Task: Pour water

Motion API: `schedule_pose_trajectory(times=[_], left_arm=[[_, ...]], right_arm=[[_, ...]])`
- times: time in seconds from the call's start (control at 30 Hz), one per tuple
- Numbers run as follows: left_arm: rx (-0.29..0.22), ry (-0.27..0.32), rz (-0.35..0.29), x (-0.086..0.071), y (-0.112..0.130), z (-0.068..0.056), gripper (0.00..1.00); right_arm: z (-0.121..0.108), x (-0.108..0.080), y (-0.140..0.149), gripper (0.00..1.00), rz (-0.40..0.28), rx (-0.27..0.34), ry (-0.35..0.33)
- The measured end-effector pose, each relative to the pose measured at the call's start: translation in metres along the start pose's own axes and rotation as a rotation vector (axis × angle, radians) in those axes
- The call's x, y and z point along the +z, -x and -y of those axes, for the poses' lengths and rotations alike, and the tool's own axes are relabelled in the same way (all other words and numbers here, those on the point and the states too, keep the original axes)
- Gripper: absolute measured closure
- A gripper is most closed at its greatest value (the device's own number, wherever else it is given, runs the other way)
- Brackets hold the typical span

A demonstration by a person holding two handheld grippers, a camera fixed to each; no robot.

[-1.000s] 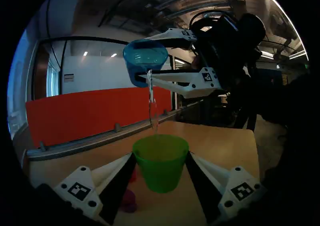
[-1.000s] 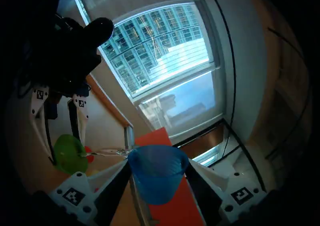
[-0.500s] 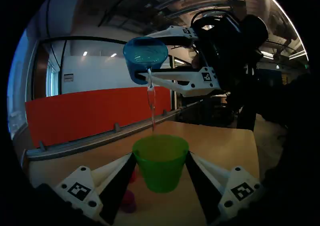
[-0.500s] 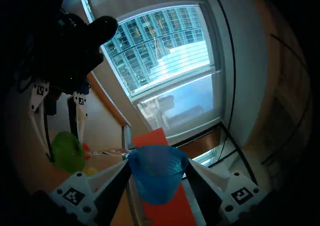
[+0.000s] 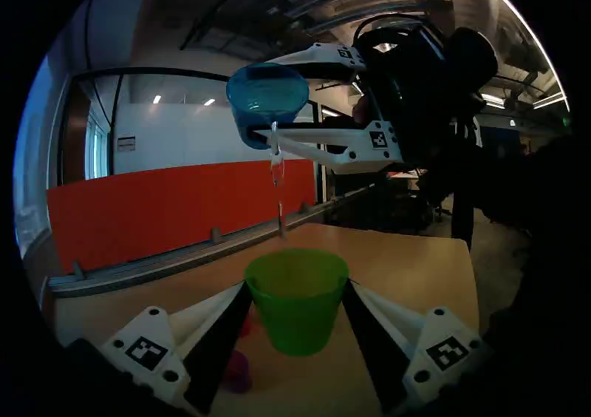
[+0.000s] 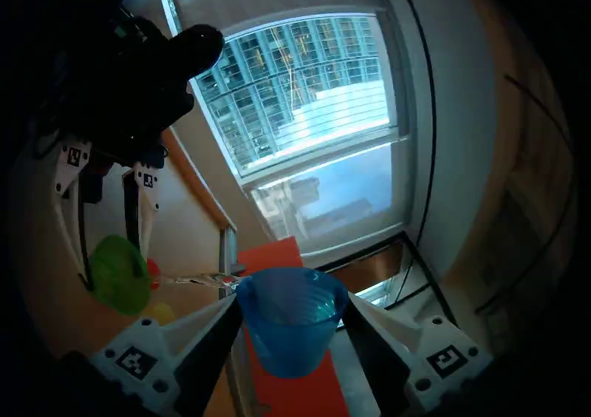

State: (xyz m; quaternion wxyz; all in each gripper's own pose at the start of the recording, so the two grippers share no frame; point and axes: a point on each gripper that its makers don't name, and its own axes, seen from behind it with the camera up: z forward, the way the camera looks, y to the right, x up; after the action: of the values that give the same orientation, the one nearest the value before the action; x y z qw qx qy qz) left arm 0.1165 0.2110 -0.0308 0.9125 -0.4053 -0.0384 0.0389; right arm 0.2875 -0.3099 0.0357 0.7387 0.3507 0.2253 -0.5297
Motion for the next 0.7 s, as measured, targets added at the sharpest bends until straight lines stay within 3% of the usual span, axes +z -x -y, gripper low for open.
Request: schedule_pose_trajectory(times=[0.7], left_arm=[[0.002, 0.003, 0.0, 0.0032, -0.0001, -0.001, 0.15]], right_arm=[[-0.0082, 0.0021, -0.0053, 0.09, -0.014, -0.07, 0.021]])
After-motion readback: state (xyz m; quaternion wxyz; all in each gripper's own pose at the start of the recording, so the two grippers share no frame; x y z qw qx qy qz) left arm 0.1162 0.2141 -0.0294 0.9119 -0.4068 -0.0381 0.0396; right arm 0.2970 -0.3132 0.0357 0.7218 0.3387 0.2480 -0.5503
